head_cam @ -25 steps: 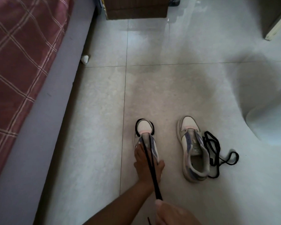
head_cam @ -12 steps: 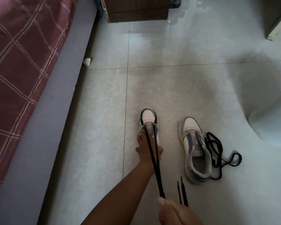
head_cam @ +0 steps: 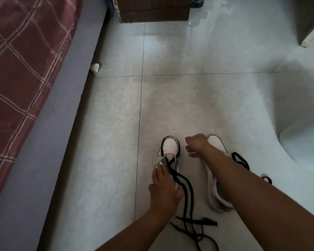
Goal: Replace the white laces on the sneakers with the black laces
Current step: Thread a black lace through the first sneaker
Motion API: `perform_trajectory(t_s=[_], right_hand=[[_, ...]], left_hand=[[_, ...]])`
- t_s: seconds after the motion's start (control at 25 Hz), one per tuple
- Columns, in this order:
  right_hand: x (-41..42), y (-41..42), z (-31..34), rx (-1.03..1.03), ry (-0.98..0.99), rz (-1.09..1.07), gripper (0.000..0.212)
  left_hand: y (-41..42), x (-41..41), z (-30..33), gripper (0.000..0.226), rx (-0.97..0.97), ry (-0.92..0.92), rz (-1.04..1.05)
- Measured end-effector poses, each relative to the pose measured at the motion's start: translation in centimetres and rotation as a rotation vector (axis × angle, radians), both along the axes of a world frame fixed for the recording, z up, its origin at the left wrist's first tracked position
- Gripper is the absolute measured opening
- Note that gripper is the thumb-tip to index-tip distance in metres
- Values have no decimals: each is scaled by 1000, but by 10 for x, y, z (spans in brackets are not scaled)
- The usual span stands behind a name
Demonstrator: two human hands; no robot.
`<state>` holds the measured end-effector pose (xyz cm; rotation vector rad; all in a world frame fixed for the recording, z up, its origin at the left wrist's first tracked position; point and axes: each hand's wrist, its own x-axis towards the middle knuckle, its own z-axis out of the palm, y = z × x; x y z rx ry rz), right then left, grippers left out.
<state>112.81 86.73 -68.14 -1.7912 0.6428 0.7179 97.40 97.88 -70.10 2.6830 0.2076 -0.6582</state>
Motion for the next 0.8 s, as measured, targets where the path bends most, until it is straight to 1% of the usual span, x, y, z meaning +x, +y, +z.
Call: perform_trajectory(t_s=[0.08,0.16,0.2,0.24,0.28,0.32,0.36,0.4,0.44,0.52,0.64,0.68,0.72,0.8], right_hand=[[3,13,-29,-61,42,32,20],[7,21,-41,-93,-5,-32,15],[11,21,-38,-63,47,-63,12],[13,21,-32,-88,109,-17,11],[15,23,-30,-89,141,-22,15],[15,22,-29,-28,155,-13,22],[13,19,-28,-37,158,6,29],[11,20,-22,-13,239,-2,33],[10,20,-23,-25,292,49,35],[5,19,-19,42,342,21,37],[1,17,-24,107,254,-81,35],[-1,17,-23,107,215,-74,33],[-2,19,-22,98,143,-47,30],[-4,22,-15,65,-84,91,18]], left_hand=[[-1,3,-2,87,62,-6,-37],[-4,5,-2,87,79,2,-45],[-5,4,-2,87,79,13,-46],[-5,4,-3,87,83,18,-47],[-5,3,-3,86,92,15,-49],[-5,4,-4,86,104,10,-51],[-5,4,-5,86,113,4,-50],[-6,5,-6,86,116,-3,-50],[-6,5,-6,86,115,-6,-50],[-8,4,-6,87,116,-13,-47],[-6,4,-9,88,118,-15,-36],[-6,4,-9,88,123,-17,-37],[-7,3,-9,88,126,-27,-39],[-7,3,-10,87,123,-43,-37]])
